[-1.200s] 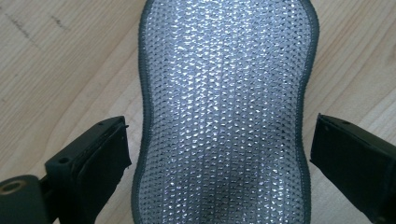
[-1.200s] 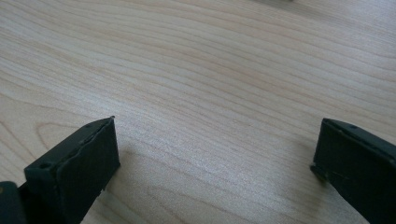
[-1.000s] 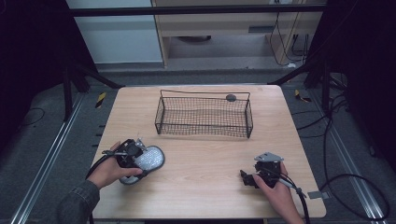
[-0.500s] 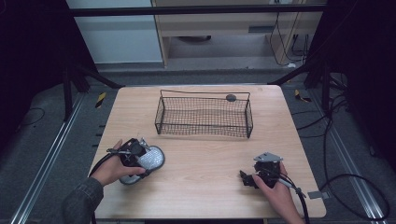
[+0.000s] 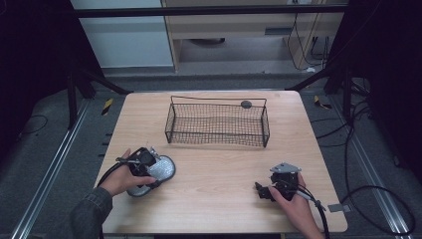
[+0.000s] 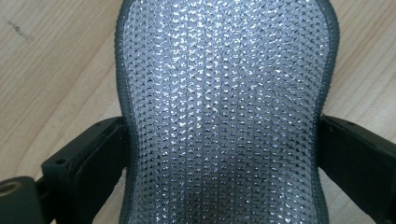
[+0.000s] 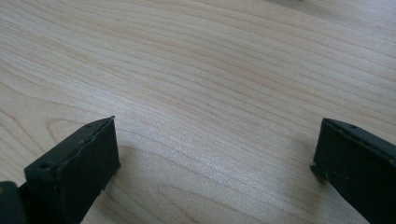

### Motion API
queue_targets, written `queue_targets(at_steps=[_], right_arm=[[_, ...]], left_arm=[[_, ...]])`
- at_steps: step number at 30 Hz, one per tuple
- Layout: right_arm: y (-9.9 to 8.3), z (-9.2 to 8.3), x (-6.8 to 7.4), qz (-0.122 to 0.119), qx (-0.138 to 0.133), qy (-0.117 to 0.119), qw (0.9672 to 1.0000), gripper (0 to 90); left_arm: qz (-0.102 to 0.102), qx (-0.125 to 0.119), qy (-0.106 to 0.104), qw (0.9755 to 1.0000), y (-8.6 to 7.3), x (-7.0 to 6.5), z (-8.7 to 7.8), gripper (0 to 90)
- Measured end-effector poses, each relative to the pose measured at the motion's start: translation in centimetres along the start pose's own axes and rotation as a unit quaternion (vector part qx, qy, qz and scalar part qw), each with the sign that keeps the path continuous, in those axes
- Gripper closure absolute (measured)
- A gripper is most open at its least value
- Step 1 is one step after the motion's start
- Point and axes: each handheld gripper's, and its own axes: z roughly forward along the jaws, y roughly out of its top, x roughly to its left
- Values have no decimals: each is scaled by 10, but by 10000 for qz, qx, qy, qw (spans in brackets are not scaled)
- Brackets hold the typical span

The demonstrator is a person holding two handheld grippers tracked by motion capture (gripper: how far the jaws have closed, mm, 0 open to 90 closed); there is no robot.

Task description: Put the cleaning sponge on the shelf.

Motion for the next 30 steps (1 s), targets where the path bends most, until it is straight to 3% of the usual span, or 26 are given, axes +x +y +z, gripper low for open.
queue_targets(at_steps=[9, 18, 25, 30], right_arm=[[0, 0, 1, -21, 7, 9, 10000, 4], [0, 0, 1, -54, -10, 15, 10000, 4], [0, 0, 2, 36, 7, 74, 10000, 4], [0, 0, 2, 35, 3, 72, 10000, 4]], left_arm=[[-160, -73, -186, 9997, -2, 7, 3, 2], [-93, -287, -43, 9995, 0, 4, -6, 29], [149, -572, 97, 9982, 8, -6, -25, 30], [355, -599, 194, 9974, 15, -12, -35, 30]])
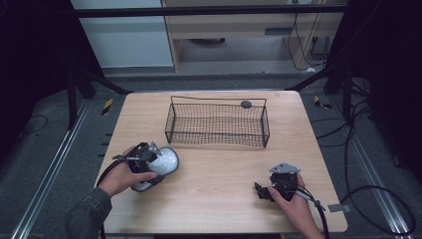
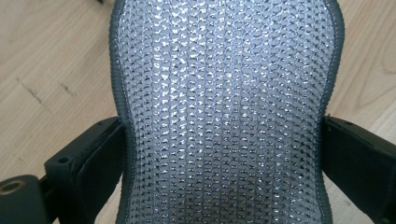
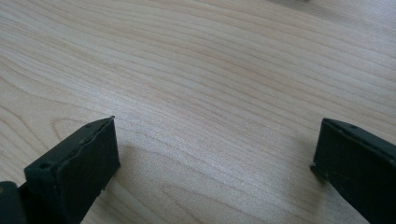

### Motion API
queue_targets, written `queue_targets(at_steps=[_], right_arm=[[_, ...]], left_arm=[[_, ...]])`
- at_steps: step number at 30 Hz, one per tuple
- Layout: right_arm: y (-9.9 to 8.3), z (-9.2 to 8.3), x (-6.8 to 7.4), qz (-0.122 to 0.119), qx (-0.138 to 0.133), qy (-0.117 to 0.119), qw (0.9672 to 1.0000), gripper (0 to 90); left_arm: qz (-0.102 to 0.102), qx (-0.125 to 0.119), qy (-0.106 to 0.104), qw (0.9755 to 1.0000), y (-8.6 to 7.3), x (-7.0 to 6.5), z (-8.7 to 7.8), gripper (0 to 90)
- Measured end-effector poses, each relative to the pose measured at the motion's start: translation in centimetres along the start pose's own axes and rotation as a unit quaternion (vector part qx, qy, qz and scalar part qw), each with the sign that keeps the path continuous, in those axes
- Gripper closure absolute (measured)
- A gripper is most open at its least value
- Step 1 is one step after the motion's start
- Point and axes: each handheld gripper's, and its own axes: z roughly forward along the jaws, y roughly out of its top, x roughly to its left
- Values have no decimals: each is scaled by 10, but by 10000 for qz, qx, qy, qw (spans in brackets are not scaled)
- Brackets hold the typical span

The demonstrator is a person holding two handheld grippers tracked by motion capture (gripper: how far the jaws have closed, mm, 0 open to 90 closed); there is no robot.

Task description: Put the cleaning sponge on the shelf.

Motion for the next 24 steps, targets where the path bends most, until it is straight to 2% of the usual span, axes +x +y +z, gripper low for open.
queue_targets(at_steps=[10, 17, 19, 24], right_arm=[[0, 0, 0, -8, -5, -4, 10000, 4], [0, 0, 0, -8, -8, 6, 10000, 4], [0, 1, -1, -92, -24, -38, 9999, 4], [0, 1, -1, -93, -27, -38, 9999, 4]], left_arm=[[275, -83, 50, 9996, 19, -9, -10, 30], [452, -158, 177, 9987, 31, -15, -16, 31], [549, -164, 237, 9981, 37, -17, -17, 31], [731, -196, 328, 9966, 46, -22, -19, 31]])
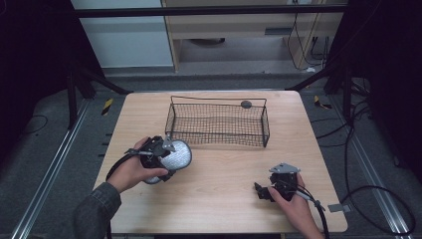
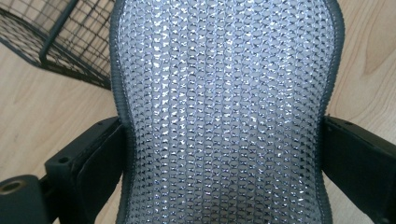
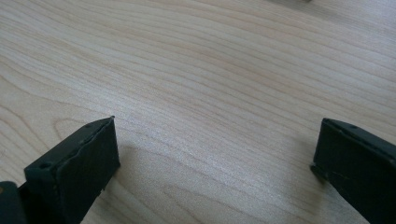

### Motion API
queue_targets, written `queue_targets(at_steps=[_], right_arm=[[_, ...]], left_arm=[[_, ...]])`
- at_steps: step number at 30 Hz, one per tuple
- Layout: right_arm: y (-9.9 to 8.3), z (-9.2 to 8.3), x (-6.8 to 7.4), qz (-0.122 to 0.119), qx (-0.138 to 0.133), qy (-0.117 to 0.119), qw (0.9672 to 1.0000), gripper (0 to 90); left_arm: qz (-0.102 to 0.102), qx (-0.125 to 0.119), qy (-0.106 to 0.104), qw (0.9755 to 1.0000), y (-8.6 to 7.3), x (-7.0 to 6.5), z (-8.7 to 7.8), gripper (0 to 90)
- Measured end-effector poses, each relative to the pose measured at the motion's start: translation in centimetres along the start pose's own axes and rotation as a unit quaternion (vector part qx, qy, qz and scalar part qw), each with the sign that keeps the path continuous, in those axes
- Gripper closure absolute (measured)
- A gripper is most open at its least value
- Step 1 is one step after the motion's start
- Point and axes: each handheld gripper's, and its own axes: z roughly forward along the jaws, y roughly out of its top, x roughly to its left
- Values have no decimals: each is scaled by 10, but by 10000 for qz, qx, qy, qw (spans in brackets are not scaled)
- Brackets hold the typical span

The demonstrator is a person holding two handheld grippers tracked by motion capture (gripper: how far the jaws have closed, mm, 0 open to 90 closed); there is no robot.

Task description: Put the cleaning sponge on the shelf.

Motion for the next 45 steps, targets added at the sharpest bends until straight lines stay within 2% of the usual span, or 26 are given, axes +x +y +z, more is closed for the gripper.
queue_targets(at_steps=[9, 14, 26, 29, 32, 36, 45], right_arm=[[0, 0, 0, 9, 4, -1, 10000, 4], [0, 0, 0, 6, 11, -3, 10000, 4], [0, 0, 1, 6, 15, 5, 10000, 4], [0, 0, 1, 3, 15, 7, 10000, 4], [0, 0, 0, -8, 16, 7, 10000, 4], [0, 0, 1, -5, 9, 10, 10000, 4], [0, 0, 1, -7, 6, 13, 10000, 4]], left_arm=[[208, -28, 149, 9997, 19, 0, -9, 31], [256, -53, 225, 9994, 29, 4, -12, 33], [246, -121, 374, 9989, 59, 25, -18, 49], [231, -170, 532, 9982, 70, 33, -21, 49], [198, -187, 556, 9981, 76, 37, -22, 51], [296, -111, 632, 9975, 86, 45, -21, 67], [425, -36, 695, 9967, 95, 53, -17, 92]])
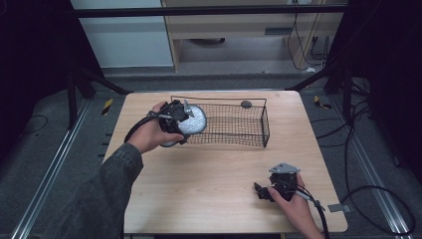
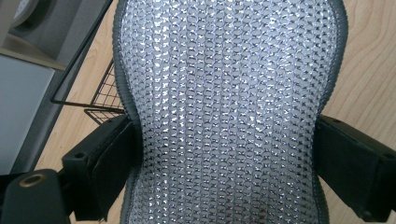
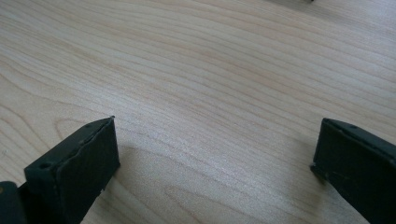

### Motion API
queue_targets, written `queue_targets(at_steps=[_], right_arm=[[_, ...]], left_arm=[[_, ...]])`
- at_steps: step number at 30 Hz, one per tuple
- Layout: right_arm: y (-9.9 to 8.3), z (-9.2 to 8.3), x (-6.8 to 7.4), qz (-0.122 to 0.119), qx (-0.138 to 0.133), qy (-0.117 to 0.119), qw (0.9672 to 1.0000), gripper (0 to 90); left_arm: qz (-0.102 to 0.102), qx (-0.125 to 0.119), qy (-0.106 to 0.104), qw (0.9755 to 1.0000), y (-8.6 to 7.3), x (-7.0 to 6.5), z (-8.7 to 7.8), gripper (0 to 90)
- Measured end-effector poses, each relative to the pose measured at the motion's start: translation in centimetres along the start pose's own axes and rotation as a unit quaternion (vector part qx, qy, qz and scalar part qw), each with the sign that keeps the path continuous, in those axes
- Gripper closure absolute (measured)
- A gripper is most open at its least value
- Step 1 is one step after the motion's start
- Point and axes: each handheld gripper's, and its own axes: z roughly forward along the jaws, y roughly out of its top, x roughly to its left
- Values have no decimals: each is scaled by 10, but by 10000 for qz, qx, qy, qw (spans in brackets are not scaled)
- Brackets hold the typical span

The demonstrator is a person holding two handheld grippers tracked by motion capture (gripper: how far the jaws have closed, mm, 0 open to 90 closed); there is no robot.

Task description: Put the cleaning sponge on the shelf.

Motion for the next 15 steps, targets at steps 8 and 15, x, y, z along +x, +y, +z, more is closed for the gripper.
queue_targets(at_steps=[8, 15], right_arm=[[0, 0, 0, -5, 5, -6, 10000, 4], [0, 0, 0, -21, 21, -4, 10000, 4]], left_arm=[[25, -5, 100, 9999, 8, 9, 6, 101], [94, -9, 201, 9998, 14, 15, 14, 102]])
